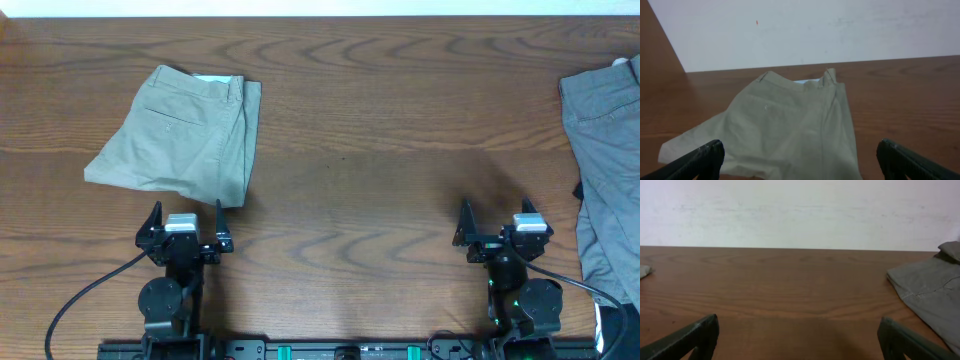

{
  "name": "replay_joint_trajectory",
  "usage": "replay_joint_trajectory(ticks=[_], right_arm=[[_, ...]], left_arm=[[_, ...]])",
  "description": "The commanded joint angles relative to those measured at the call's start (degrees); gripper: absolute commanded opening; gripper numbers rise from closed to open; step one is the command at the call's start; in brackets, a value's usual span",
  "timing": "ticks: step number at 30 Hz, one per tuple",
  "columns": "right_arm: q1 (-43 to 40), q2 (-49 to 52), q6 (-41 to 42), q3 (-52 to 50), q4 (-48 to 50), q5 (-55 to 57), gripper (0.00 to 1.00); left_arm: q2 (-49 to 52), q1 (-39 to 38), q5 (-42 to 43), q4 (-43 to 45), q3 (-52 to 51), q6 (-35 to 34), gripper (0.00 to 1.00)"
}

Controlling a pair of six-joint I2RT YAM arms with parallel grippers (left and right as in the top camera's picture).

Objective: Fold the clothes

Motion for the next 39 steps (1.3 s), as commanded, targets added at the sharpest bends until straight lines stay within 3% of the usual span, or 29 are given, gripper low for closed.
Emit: replay_joint_trajectory(ticks=[1, 39], right_arm=[[0.52, -0.24, 0.79, -0.09, -0.26, -0.24, 0.99], [0.52, -0.24, 0.79, -0.09, -0.26, -0.22, 0.99]], left_arm=[[1.05, -0.20, -0.68, -2.67, -0.52, 0.57, 0.98], [-1.03, -0.20, -0.68, -2.64, -0.52, 0.57, 0.98]])
